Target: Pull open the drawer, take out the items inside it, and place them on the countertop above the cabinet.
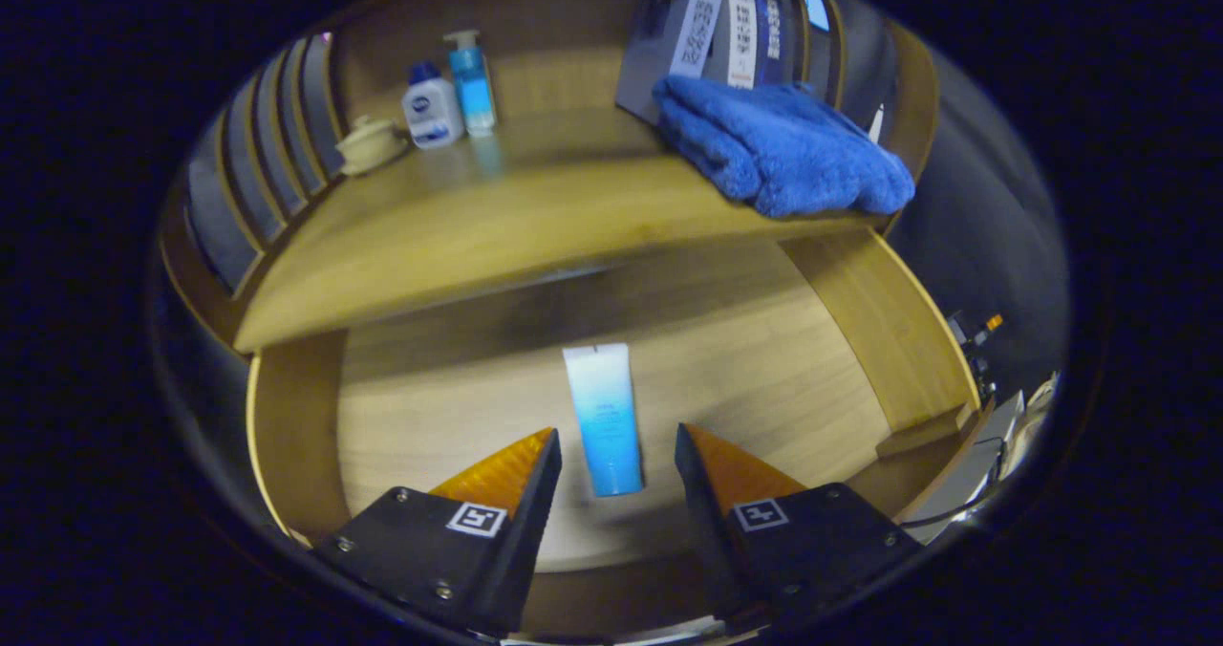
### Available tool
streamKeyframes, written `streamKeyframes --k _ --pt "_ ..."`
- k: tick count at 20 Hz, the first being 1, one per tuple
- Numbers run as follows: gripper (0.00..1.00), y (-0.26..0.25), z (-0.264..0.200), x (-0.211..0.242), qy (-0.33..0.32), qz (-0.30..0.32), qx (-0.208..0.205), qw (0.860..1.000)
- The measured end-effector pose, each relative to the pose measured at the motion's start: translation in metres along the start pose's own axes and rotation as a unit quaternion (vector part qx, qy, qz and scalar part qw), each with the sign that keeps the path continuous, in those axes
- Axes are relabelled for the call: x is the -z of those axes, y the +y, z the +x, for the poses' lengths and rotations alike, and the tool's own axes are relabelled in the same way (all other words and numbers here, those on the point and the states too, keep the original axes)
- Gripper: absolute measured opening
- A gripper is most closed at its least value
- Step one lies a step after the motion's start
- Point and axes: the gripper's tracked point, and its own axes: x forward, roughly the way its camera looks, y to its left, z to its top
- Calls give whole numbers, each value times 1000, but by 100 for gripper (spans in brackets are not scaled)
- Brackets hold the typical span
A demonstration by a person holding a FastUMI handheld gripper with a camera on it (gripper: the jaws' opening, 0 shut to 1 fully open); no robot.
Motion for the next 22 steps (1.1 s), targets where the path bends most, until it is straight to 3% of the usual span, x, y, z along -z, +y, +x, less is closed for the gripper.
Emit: streamKeyframes --k 5,7,8,10,12,22 --pt "72 -3 28 13 71 -16 10 997" --pt "58 6 36 26 104 -5 -8 994" --pt "43 8 46 31 117 -13 -6 993" --pt "42 8 43 25 105 -12 0 994" --pt "35 8 37 26 96 -19 6 995" --pt "35 -2 5 -11 7 -21 63 998"
